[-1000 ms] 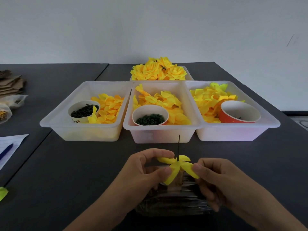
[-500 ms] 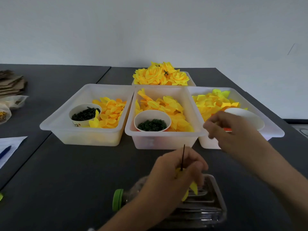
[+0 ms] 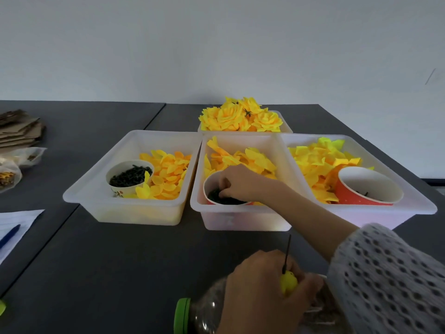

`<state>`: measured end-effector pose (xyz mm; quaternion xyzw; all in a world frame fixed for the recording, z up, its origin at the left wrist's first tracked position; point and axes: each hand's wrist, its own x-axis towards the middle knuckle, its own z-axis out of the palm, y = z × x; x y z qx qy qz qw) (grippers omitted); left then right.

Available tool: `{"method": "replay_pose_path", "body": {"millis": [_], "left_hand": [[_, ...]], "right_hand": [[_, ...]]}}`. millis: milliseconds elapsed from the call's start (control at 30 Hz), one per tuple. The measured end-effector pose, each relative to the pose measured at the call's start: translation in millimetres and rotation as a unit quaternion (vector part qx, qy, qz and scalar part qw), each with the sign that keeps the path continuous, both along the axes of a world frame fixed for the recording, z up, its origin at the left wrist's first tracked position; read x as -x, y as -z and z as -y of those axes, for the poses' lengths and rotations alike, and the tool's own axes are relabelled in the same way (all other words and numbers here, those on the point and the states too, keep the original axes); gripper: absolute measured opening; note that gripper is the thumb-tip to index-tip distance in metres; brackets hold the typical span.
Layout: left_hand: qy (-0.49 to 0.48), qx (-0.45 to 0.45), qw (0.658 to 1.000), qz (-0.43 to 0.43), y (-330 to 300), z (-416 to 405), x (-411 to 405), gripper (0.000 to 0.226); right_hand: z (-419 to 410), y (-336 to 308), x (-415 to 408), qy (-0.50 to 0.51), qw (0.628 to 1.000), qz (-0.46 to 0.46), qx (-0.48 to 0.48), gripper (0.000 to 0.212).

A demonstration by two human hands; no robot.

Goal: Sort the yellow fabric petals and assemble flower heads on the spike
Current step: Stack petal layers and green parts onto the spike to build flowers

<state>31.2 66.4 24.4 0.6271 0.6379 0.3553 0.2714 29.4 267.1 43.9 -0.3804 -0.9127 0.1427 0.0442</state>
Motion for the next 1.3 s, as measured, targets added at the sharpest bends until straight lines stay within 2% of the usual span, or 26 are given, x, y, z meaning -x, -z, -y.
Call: {"method": "replay_pose_path", "body": {"millis": [67,200,267,333,400,467,500,567,667,800,867,933,967,1033,1067,1133,1300], "left_hand": [[-0.01,0.001,1.0,-0.013,2,-3,-2,0.038],[-0.021,-0.008,0.999,-0.031,3,-9,-6,0.048],[-0.013,-0.014,0.999,-0.042,7,-11,-7,0.049],[-0.011,-0.018,0.998,-0.05,7,-10,-7,0.051],[-0.033,-0.052,0.994,-0.092,8,-10,-7,0.049],[-0.073,-0.112,0.981,-0.142,5,-10,-4,0.046],[-0.066,-0.108,0.984,-0.124,4,-8,-5,0.047],[-0.026,-0.045,0.997,-0.053,7,-5,-6,0.05],[-0.018,-0.032,0.997,-0.06,13,-8,-3,0.049],[-0.017,-0.015,0.999,-0.048,10,-5,-3,0.046],[-0.016,-0.006,0.999,-0.042,11,-5,-2,0.043],[-0.005,0.019,0.999,-0.037,13,-8,-2,0.043],[0.004,0.033,0.999,-0.036,13,-9,-2,0.042],[0.007,0.051,0.998,-0.037,12,-10,-3,0.04],[0.003,0.048,0.998,-0.039,12,-9,-3,0.039],[0.004,0.042,0.998,-0.047,13,-8,-3,0.038],[0.01,0.042,0.998,-0.048,12,-5,-4,0.036]], "right_hand": [[-5,6,10,0.013,1.0,0.013,-0.008,0.017],[-5,7,17,0.011,1.0,0.016,0.012,0.005],[-1,8,16,0.002,0.999,0.033,0.024,0.018],[4,8,16,0.005,0.999,0.054,0.002,0.017],[6,7,17,0.007,0.998,0.056,-0.019,0.007],[8,5,19,0.009,0.998,0.051,-0.035,0.008],[9,5,20,0.016,0.998,0.05,-0.04,0.008],[9,8,22,0.038,0.998,0.046,-0.033,0.014],[4,12,23,0.063,0.998,0.02,0.019,0.02],[1,7,17,0.082,0.988,-0.085,0.1,0.005],[3,-3,10,0.097,0.98,-0.12,0.123,0.006],[10,-21,-1,0.125,0.956,-0.19,0.183,0.006],[16,-33,-8,0.13,0.932,-0.248,0.231,0.006],[33,-56,-27,0.111,0.86,-0.36,0.344,0.015],[43,-66,-38,0.091,0.827,-0.388,0.396,0.018],[66,-81,-62,0.051,0.792,-0.393,0.464,0.019],[114,-94,-111,0.004,0.758,-0.381,0.53,0.009]]}}
